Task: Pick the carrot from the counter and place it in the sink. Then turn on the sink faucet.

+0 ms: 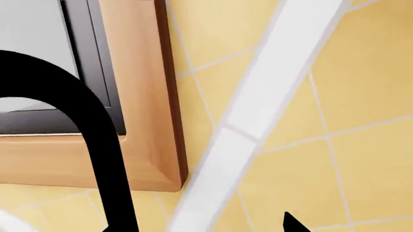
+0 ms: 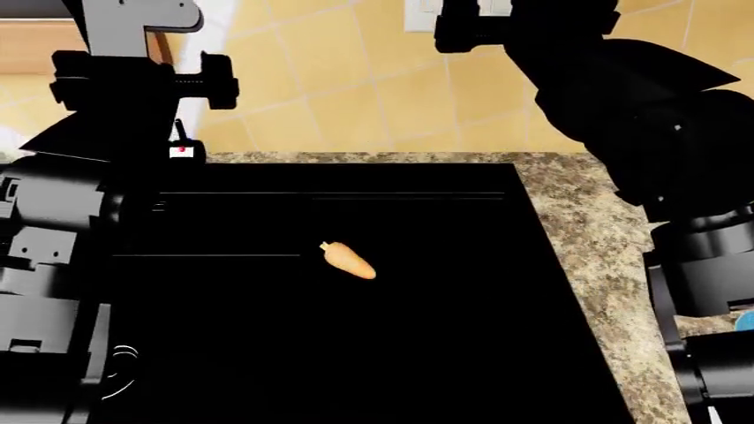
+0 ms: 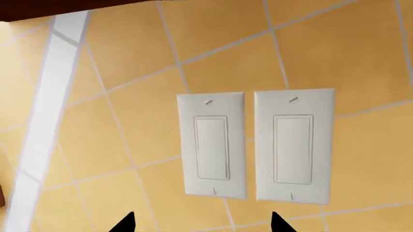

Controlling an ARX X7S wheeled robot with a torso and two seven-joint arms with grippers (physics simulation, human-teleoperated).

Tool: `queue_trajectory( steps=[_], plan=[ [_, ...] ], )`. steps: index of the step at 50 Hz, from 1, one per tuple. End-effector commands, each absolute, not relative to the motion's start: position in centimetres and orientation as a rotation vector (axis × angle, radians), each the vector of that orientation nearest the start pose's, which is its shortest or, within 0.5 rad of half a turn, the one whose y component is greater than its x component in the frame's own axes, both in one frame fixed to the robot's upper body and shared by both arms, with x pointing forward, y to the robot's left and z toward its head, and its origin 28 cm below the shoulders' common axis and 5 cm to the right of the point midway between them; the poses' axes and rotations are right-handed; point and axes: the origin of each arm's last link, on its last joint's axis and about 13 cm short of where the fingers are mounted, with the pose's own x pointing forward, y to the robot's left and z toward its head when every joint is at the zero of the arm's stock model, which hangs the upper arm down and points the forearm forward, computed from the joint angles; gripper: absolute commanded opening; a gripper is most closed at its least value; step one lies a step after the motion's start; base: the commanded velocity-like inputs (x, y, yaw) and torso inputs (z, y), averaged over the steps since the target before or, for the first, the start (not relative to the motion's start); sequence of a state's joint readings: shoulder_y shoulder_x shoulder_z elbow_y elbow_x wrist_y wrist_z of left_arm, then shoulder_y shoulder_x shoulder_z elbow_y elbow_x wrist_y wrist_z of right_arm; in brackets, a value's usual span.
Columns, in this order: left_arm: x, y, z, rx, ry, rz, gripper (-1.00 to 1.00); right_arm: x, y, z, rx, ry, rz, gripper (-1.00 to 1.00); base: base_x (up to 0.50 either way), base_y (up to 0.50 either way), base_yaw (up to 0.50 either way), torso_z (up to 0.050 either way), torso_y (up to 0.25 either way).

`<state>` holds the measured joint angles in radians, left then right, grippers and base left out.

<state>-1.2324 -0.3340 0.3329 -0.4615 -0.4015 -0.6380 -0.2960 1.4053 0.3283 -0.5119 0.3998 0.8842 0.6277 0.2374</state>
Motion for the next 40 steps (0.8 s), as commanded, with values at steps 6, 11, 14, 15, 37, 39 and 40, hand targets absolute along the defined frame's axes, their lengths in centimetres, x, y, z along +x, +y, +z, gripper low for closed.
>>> queue_trajectory(
  steps=[6,11,14,15,37,39,40],
  plan=[
    [40.2,26.9,27.3,0.087,-0.114,0.208,1.00,38.0,-10.2,32.9,0.077,-0.139,0.231,1.00,0.00,0.00,0.00,0.000,-0.250],
    [41.1,27.0,28.5,0.039,-0.181,0.174,1.00,38.0,-10.2,33.0,0.075,-0.141,0.234,1.00,0.00,0.00,0.00,0.000,-0.250],
    [41.8,27.2,28.8,0.031,-0.178,0.185,1.00,38.0,-10.1,33.1,0.076,-0.142,0.237,1.00,0.00,0.00,0.00,0.000,-0.250],
    [42.0,27.3,29.1,0.031,-0.184,0.195,1.00,38.0,-10.1,33.0,0.075,-0.141,0.238,1.00,0.00,0.00,0.00,0.000,-0.250],
    [43.6,27.9,30.4,0.116,-0.216,0.233,1.00,38.0,-10.3,32.5,0.084,-0.134,0.247,1.00,0.00,0.00,0.00,0.000,-0.011],
    [43.6,28.1,29.9,0.147,-0.192,0.252,1.00,38.0,-10.3,32.4,0.085,-0.132,0.246,1.00,0.00,0.00,0.00,0.000,0.000],
    [43.6,28.2,29.7,0.157,-0.186,0.255,1.00,38.0,-10.3,32.4,0.087,-0.132,0.245,1.00,0.00,0.00,0.00,0.000,0.000]
  ],
)
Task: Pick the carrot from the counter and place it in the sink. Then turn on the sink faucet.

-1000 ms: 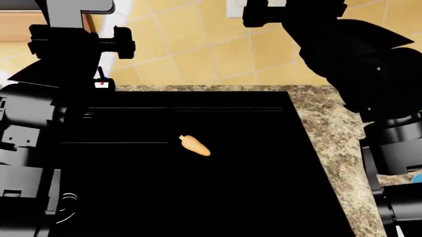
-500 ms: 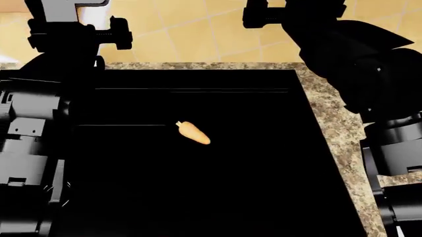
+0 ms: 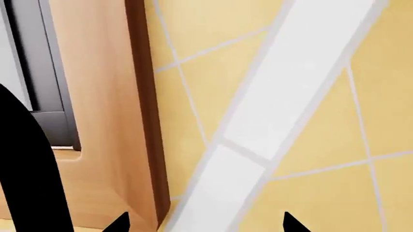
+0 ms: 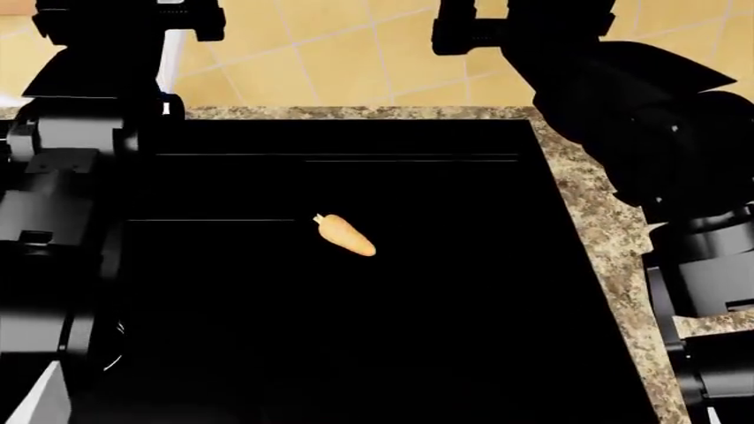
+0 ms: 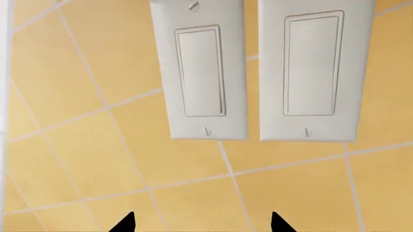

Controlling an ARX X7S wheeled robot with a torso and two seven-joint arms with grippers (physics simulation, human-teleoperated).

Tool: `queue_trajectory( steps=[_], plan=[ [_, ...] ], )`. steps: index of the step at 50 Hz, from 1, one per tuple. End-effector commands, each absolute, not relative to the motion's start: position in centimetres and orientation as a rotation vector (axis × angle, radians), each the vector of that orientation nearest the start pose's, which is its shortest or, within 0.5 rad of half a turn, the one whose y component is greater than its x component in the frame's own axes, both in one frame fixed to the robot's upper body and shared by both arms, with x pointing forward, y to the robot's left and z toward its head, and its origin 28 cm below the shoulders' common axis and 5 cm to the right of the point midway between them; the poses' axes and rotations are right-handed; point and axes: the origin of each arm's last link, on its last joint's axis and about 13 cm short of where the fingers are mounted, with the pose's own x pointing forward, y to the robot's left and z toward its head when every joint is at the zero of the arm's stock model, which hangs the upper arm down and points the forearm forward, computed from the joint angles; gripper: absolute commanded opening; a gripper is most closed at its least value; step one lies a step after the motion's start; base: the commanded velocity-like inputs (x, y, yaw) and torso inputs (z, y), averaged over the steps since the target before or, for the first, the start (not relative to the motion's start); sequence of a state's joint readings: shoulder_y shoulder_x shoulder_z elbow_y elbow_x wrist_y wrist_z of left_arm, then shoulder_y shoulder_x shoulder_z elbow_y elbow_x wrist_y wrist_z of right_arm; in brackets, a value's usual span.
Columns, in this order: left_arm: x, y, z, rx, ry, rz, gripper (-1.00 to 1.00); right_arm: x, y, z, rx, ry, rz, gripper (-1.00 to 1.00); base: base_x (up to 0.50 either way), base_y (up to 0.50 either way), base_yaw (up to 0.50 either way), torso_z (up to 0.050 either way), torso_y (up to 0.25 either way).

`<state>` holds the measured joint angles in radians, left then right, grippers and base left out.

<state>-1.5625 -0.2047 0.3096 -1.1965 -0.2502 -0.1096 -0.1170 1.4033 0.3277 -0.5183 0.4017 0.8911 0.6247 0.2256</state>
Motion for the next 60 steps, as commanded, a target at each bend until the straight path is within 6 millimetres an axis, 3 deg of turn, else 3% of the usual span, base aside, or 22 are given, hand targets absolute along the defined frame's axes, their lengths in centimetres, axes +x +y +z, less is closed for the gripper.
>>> queue_trajectory(
  steps=[1,8,22,48,60],
  plan=[
    [43.5,28.3,29.5,0.163,-0.173,0.263,1.00,38.0,-10.3,32.5,0.087,-0.132,0.245,1.00,0.00,0.00,0.00,0.000,0.000],
    [43.4,28.7,28.0,0.220,-0.085,0.335,1.00,38.0,-10.2,32.4,0.088,-0.129,0.246,1.00,0.00,0.00,0.00,0.000,0.000],
    [43.4,28.5,27.5,0.229,-0.075,0.311,1.00,38.0,-10.3,32.4,0.090,-0.125,0.246,1.00,0.00,0.00,0.00,0.000,0.000],
    [43.2,28.5,22.8,0.100,-0.017,0.278,1.00,38.1,-10.4,31.9,0.089,-0.114,0.248,1.00,0.00,0.00,0.00,0.000,0.000],
    [43.1,28.5,22.2,0.100,-0.010,0.283,1.00,38.1,-10.5,31.8,0.094,-0.111,0.249,1.00,0.00,0.00,0.00,0.000,0.000]
  ],
)
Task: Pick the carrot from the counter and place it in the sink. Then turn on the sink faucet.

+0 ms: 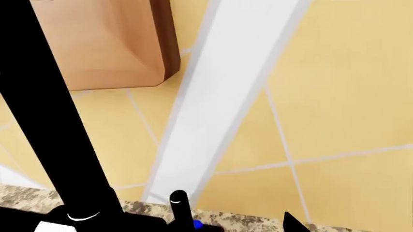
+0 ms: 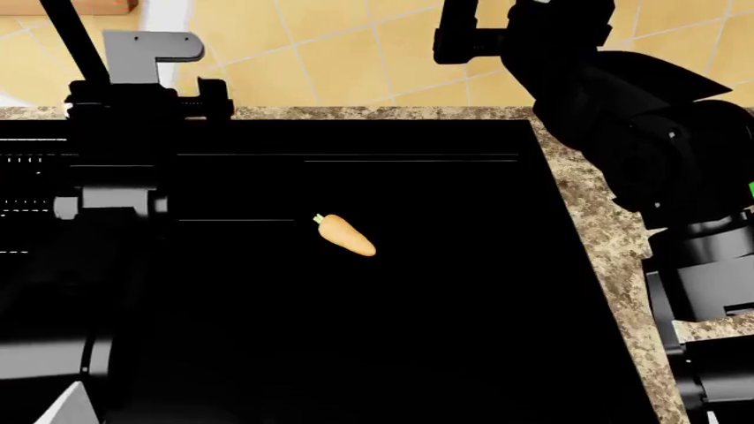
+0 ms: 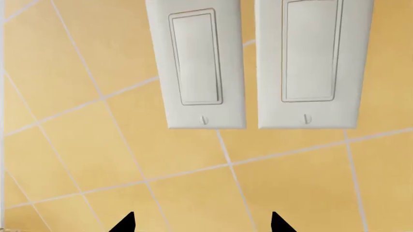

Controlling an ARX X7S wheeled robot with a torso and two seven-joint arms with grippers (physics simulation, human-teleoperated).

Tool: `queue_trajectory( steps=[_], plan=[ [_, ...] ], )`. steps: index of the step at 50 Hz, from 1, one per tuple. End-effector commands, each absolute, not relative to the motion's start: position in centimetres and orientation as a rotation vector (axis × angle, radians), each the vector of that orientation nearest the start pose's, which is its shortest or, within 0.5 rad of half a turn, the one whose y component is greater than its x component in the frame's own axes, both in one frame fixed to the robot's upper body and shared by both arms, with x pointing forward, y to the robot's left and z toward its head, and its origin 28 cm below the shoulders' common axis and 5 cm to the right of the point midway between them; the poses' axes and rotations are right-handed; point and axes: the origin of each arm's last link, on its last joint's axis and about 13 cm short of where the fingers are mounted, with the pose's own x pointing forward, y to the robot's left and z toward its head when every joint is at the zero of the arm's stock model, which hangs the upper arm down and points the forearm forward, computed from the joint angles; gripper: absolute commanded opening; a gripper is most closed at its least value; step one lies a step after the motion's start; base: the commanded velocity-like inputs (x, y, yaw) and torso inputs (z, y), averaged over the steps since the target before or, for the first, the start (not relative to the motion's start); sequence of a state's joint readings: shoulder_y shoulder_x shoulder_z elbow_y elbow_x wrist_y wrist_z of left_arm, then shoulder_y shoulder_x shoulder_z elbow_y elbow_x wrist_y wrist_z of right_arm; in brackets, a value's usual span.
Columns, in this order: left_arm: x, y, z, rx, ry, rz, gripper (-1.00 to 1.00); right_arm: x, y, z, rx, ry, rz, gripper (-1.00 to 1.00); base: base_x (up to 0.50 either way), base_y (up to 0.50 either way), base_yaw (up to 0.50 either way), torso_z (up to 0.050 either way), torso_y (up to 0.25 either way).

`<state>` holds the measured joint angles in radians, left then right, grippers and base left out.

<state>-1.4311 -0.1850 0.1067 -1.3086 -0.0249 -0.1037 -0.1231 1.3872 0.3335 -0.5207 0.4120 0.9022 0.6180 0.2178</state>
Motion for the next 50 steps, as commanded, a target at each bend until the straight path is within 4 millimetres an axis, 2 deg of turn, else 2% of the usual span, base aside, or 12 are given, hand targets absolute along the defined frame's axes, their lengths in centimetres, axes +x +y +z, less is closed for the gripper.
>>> queue_trajectory(
  steps=[1,9,17,21,32,39,45,50],
  plan=[
    [43.1,28.5,22.1,0.101,-0.010,0.282,1.00,38.1,-10.5,31.8,0.094,-0.110,0.249,1.00,0.00,0.00,0.00,0.000,0.000],
    [43.1,28.1,21.3,0.092,-0.014,0.255,1.00,38.2,-10.5,31.7,0.093,-0.109,0.249,1.00,0.00,0.00,0.00,0.000,0.000],
    [43.2,28.1,21.7,0.087,-0.030,0.260,1.00,38.2,-10.5,31.7,0.090,-0.109,0.249,1.00,0.00,0.00,0.00,0.000,0.000],
    [43.2,28.2,21.8,0.089,-0.036,0.265,1.00,38.2,-10.5,31.7,0.089,-0.108,0.248,1.00,0.00,0.00,0.00,0.000,-0.207],
    [43.4,28.3,23.2,0.100,-0.095,0.271,1.00,38.2,-10.5,31.7,0.086,-0.107,0.254,1.00,0.00,0.00,0.00,0.000,0.000],
    [43.5,28.5,25.0,0.112,-0.135,0.286,1.00,38.1,-10.4,31.7,0.087,-0.107,0.257,1.00,0.00,0.00,0.00,0.000,0.000],
    [43.4,28.3,23.8,0.100,-0.105,0.275,1.00,38.1,-10.5,31.6,0.089,-0.106,0.259,1.00,0.00,0.00,0.00,0.000,0.000],
    [43.4,28.2,23.6,0.102,-0.111,0.289,1.00,38.1,-10.6,31.4,0.088,-0.103,0.255,1.00,0.00,0.00,0.00,0.000,0.000]
  ],
)
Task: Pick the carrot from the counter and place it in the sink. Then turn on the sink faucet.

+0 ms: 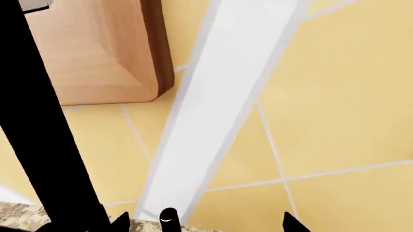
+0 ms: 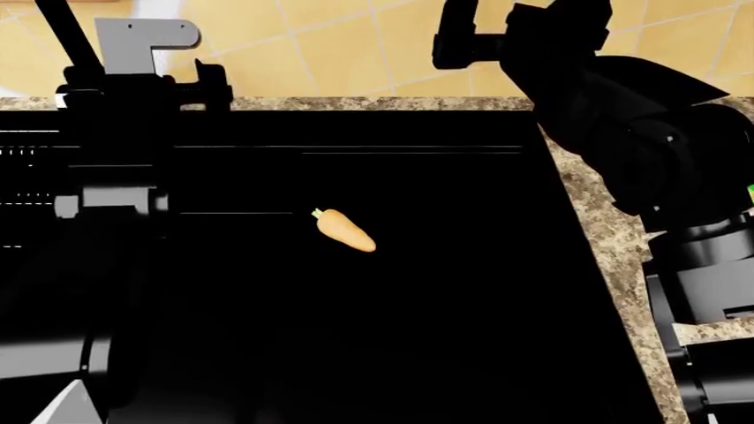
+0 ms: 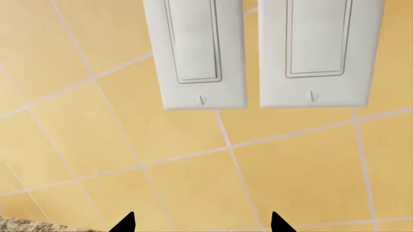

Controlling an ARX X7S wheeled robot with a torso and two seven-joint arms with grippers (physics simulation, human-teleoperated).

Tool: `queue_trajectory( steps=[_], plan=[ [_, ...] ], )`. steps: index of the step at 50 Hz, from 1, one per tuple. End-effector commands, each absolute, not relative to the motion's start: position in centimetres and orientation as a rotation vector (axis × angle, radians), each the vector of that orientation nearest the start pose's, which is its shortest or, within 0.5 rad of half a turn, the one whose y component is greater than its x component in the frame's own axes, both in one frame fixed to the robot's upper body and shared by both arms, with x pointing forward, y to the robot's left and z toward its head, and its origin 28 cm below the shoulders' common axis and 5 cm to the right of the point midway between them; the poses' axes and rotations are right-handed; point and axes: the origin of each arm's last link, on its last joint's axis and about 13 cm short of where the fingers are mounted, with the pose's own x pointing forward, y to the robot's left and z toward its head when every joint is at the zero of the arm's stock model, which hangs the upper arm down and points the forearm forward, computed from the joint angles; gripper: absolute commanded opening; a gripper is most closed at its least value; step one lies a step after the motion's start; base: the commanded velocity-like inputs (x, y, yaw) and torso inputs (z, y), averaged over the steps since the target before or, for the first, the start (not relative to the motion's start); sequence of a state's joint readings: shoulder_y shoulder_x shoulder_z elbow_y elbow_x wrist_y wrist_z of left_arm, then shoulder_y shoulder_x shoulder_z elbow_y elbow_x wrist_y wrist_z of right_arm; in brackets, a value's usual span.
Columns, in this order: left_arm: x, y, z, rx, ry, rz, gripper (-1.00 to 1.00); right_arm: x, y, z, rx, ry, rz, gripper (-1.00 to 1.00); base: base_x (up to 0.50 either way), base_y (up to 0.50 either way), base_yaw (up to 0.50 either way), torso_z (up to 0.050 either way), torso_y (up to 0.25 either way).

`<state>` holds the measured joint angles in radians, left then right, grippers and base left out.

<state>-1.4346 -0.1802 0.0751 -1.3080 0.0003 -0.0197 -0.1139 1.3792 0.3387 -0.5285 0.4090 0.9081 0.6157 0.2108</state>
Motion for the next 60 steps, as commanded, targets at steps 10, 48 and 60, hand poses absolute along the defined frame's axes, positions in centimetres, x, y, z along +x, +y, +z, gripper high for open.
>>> queue_trajectory(
  steps=[10,48,60],
  plan=[
    [43.4,28.4,24.0,0.099,-0.114,0.300,1.00,38.0,-10.6,31.4,0.091,-0.104,0.257,1.00,0.00,0.00,0.00,0.000,0.000],
    [43.5,26.6,21.7,0.051,-0.115,0.164,1.00,37.8,-10.9,30.9,0.092,-0.093,0.255,1.00,0.00,0.00,0.00,0.000,-0.020],
    [43.6,26.0,21.8,0.048,-0.127,0.131,1.00,37.9,-10.8,31.1,0.089,-0.096,0.254,1.00,0.00,0.00,0.00,0.000,0.000]
  ],
)
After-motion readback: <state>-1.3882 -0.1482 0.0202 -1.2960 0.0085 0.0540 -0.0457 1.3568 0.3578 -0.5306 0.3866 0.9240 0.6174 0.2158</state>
